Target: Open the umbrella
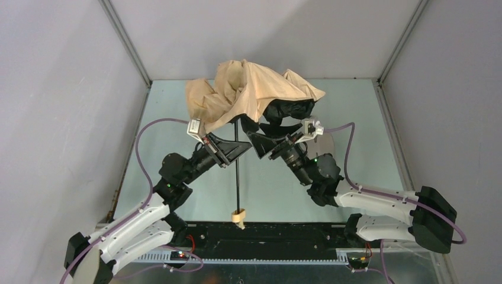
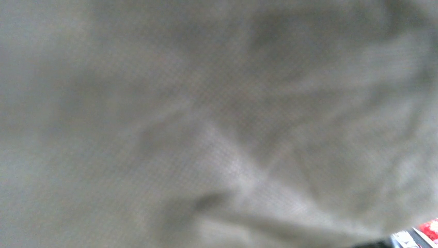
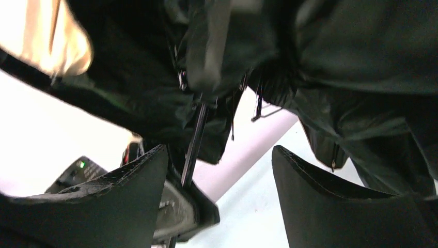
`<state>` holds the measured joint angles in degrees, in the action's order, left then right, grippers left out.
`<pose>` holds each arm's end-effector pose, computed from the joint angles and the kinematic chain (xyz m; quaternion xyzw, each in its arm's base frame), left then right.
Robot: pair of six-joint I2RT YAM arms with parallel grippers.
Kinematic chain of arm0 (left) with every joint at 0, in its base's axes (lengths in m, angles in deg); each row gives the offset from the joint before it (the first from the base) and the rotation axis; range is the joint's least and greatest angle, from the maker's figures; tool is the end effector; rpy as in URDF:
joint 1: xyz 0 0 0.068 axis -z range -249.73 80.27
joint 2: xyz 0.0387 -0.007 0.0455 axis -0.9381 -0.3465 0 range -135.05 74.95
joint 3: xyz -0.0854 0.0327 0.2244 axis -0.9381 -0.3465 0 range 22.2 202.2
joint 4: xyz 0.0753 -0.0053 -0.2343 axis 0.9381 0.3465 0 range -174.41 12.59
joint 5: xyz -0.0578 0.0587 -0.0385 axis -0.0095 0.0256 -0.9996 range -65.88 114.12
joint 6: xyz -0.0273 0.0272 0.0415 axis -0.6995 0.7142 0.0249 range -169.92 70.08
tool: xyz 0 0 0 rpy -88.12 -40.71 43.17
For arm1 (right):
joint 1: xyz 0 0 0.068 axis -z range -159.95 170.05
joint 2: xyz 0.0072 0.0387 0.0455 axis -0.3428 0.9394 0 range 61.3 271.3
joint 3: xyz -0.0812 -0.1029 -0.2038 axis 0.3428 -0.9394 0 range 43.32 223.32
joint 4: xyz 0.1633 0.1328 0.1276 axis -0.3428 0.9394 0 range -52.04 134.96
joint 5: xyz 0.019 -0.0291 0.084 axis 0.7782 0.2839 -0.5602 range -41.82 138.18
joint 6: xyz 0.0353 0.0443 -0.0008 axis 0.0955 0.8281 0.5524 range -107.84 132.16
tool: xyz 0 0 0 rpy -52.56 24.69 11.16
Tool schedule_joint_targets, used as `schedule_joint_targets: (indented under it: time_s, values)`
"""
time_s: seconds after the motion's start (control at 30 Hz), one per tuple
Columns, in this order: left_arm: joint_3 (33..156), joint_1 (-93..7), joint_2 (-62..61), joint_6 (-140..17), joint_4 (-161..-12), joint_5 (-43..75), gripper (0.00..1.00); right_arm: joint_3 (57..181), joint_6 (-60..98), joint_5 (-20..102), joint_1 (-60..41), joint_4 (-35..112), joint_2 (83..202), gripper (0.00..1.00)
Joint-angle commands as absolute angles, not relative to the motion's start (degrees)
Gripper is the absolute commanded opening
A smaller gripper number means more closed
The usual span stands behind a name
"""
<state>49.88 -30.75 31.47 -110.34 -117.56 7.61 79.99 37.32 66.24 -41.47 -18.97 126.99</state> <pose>0.1442 -0.1311 0.3023 0.0046 0.5976 -0.6631 0.4508 0.1310 0.2156 0.3190 -0.0311 0.5259 0.5219 0.6709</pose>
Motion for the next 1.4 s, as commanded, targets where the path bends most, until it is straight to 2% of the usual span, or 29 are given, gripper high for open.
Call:
schedule_joint_targets:
  time_s: [0.0, 0.53, 0.7, 0.77, 0.93, 1.1, 1.23, 1.3, 1.37]
  values:
    - [49.95, -29.66, 32.64, -108.27, -124.27, 6.55, 0.00, 86.28, 41.42, 63.33, -39.09, -15.50, 128.37, 0.76]
    - [51.56, -25.11, 28.48, -107.31, -128.22, 8.16, 0.00, 89.38, 39.48, 60.41, -37.20, -23.57, 136.26, 0.64]
    - [51.60, -24.87, 28.35, -107.10, -128.21, 8.52, 0.00, 89.38, 39.02, 62.64, -37.32, -26.65, 137.55, 0.57]
    - [51.52, -24.64, 28.31, -106.90, -128.06, 8.64, 0.00, 89.38, 38.65, 63.81, -37.34, -28.15, 138.36, 0.53]
    - [51.16, -24.26, 28.17, -106.76, -127.98, 8.83, 0.00, 89.38, 36.71, 65.97, -37.41, -31.75, 140.13, 0.35]
    - [50.61, -23.97, 27.72, -106.69, -128.03, 9.03, 0.00, 89.38, 35.17, 67.48, -37.37, -33.41, 140.95, 0.22]
    - [49.87, -23.30, 27.14, -106.42, -128.17, 9.41, 0.00, 90.04, 32.35, 70.31, -37.30, -35.31, 141.68, 0.04]
    - [49.48, -22.73, 26.86, -106.02, -128.11, 9.71, 0.00, 90.79, 29.48, 72.54, -37.34, -35.69, 141.90, 0.00]
    - [48.93, -21.97, 26.69, -105.52, -127.90, 10.27, 0.00, 91.52, 26.93, 75.28, -37.33, -36.53, 142.20, 0.00]
